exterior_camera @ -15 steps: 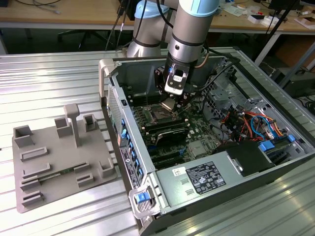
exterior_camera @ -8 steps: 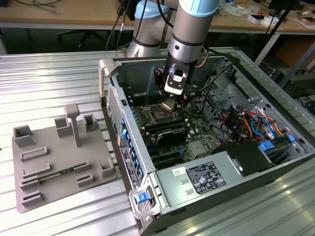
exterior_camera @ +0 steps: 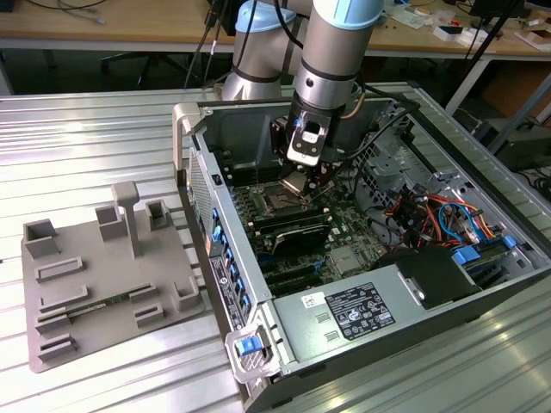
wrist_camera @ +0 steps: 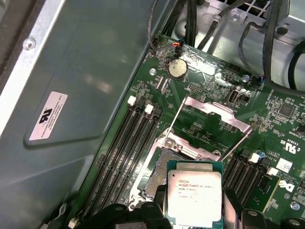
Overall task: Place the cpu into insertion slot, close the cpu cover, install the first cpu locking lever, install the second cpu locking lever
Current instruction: 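Place the cpu into insertion slot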
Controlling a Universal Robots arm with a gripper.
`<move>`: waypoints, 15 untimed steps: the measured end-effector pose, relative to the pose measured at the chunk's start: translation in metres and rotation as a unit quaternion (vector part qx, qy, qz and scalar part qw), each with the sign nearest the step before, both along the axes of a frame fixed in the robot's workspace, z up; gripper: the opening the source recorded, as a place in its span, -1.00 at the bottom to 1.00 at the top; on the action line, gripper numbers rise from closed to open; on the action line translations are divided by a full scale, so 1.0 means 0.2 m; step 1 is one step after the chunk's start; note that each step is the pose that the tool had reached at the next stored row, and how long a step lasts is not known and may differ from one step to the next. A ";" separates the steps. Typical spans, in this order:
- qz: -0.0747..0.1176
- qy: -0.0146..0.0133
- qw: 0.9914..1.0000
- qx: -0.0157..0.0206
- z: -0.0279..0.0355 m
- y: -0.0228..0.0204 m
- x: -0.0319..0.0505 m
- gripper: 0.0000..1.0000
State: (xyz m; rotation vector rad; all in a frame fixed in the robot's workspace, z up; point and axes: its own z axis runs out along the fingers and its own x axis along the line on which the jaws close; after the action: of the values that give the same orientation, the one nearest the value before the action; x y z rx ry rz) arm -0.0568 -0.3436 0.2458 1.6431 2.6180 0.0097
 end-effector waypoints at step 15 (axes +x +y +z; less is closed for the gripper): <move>-0.009 0.000 1.000 0.000 0.000 0.000 0.000 0.09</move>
State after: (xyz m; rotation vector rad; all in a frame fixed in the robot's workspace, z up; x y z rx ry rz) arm -0.0568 -0.3436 0.2458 1.6656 2.6038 0.0089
